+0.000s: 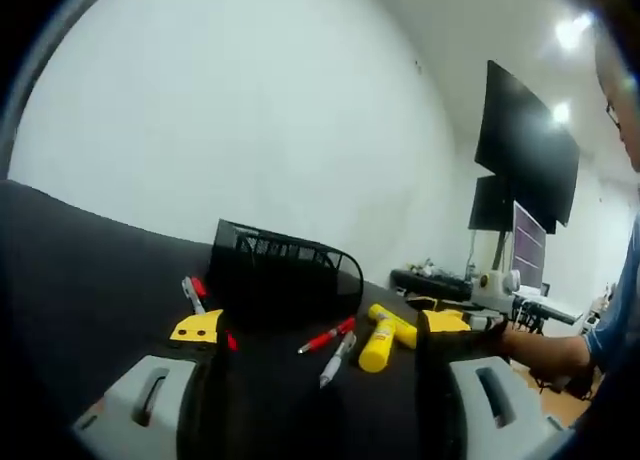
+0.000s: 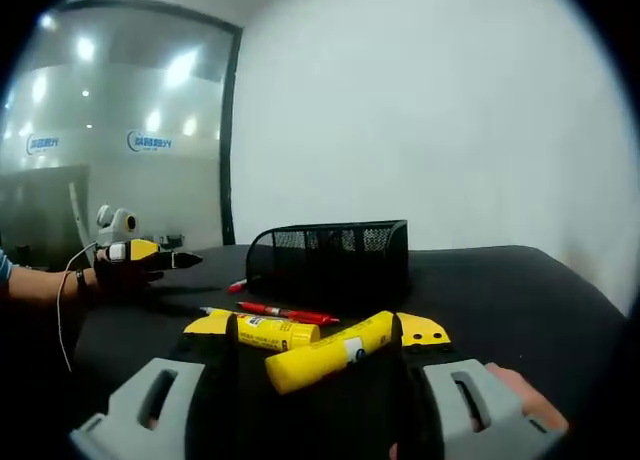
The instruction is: Pick up pens and glue sticks and place them into the holder.
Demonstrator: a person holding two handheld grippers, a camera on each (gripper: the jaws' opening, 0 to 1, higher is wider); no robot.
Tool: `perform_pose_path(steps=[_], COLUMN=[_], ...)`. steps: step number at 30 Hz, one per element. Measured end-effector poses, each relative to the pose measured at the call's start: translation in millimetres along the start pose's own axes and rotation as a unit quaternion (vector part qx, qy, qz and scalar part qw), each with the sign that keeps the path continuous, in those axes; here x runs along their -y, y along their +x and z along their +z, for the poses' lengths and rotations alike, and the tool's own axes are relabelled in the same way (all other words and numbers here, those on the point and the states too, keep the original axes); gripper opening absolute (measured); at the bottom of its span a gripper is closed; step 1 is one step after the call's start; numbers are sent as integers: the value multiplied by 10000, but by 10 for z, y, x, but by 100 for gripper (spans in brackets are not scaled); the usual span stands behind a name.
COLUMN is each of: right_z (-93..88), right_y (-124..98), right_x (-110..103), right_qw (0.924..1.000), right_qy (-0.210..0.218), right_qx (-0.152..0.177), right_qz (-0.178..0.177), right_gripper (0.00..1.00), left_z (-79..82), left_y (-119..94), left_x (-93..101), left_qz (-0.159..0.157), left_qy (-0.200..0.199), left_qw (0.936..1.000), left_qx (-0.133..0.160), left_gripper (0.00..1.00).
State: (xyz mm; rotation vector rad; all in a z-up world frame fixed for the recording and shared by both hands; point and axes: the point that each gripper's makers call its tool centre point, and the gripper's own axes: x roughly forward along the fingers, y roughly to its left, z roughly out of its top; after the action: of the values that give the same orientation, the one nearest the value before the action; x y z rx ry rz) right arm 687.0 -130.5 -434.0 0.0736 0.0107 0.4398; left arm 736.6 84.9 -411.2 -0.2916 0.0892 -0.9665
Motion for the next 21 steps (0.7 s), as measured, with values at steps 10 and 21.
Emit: perform_pose_path(steps=[10,21], right_z=[24,50], right_y=[-9,-25], right_x=[-6,-19], right_qw=[10000,9999], right_qy=[15,-19], right_qx=[64,132], right_qz=[40,97], right_gripper=[58,58], left_z=[432,544], left_y=[43,98], left_x=[66,87], left_qz=[244,554], left_qy=[376,792], left_qw=[9990,9948], left_qx=[18,-335], left_gripper=[76,69])
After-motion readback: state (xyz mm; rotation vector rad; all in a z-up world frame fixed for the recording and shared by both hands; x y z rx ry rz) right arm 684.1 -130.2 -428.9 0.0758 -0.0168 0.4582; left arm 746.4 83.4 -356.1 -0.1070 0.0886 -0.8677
